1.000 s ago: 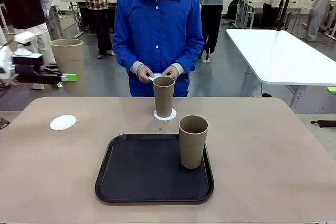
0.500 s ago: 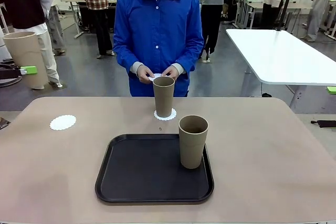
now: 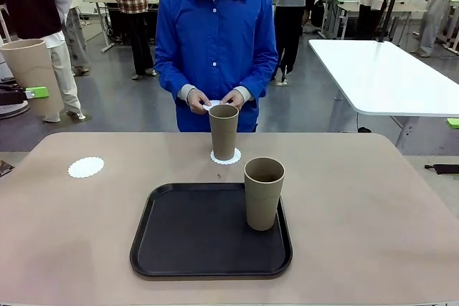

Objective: Place coasters on the table and set cups on them.
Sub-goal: Take one Reusable plastic cup from the Flat Tray and place it on a coaster set by the human.

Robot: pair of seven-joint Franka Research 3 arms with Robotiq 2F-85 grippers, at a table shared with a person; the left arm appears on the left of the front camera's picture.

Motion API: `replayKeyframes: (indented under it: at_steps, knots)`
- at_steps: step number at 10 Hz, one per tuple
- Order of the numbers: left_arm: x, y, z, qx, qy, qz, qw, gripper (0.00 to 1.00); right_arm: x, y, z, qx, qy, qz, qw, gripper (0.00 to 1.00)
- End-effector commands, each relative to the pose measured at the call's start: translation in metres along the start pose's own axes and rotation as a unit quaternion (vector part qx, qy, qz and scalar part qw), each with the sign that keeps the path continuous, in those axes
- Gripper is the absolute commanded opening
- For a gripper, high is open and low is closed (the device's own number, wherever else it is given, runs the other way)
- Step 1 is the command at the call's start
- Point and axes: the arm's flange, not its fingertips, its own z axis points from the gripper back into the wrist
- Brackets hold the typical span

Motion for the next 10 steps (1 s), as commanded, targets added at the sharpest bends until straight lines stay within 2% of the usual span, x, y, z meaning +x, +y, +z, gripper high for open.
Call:
replayKeyframes:
  at_steps: [1, 4, 5, 7, 10]
  knots:
    - [0.001, -0.001, 0.002, 0.0, 0.003, -0.001, 1.0, 0.84, 0.0, 0.002, 0.0, 0.003, -0.001, 0.003, 1.0, 1.0]
    - [0.0, 0.0, 0.0, 0.0, 0.001, 0.0, 1.0, 0.84, 0.0, 0.002, 0.0, 0.003, -0.001, 0.003, 1.0, 1.0]
    - [-0.009, -0.004, -0.017, -0.012, 0.008, -0.053, 0.999, 0.84, 0.0, 0.002, 0.0, 0.003, -0.001, 0.003, 1.0, 1.0]
    - [-0.026, 0.02, -0.042, -0.066, 0.034, -0.057, 0.996, 0.84, 0.0, 0.002, 0.0, 0.003, -0.001, 0.003, 1.0, 1.0]
    - [-0.072, 0.045, -0.057, -0.106, 0.045, -0.013, 0.993, 0.84, 0.0, 0.002, 0.0, 0.003, -0.001, 0.003, 1.0, 1.0]
